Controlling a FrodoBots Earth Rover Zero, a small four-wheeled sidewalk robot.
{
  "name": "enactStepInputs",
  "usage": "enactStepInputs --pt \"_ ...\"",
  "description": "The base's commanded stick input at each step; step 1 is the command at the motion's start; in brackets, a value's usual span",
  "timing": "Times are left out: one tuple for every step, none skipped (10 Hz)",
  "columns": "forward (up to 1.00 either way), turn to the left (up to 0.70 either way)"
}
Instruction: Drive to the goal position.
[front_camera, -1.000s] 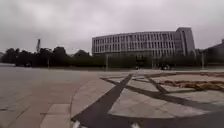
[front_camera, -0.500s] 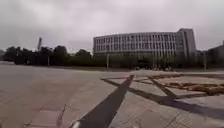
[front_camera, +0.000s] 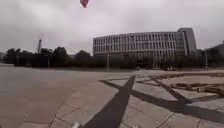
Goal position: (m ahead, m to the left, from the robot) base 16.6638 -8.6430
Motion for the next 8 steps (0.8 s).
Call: enactStepInputs --pt "0.70 0.00" --pt "0.70 0.00" --pt "0.70 -0.08" --pt "0.70 -0.15" --pt "0.70 -0.13" --pt "0.70 -0.01" --pt "0.70 0.00" --pt "0.70 0.00"
